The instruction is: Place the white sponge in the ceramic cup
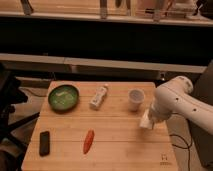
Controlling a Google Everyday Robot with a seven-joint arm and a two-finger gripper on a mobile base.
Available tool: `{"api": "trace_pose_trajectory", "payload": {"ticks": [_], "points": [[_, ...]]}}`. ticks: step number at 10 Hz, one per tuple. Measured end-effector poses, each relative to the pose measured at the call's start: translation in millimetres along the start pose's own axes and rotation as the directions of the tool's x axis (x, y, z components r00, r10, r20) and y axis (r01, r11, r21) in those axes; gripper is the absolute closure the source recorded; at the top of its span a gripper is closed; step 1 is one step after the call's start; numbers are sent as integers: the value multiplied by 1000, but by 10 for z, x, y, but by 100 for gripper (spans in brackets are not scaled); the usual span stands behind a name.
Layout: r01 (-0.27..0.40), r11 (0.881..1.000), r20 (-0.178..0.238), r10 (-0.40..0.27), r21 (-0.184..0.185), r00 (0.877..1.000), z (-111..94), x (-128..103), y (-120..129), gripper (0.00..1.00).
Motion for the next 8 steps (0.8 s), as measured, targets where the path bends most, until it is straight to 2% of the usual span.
{"api": "trace_pose_trajectory", "payload": {"ticks": [4, 8], "points": [[12, 1000, -5, -12, 19, 1000, -37, 135, -156, 99], [9, 999, -16, -8, 31, 1000, -50, 234, -197, 99]]}}
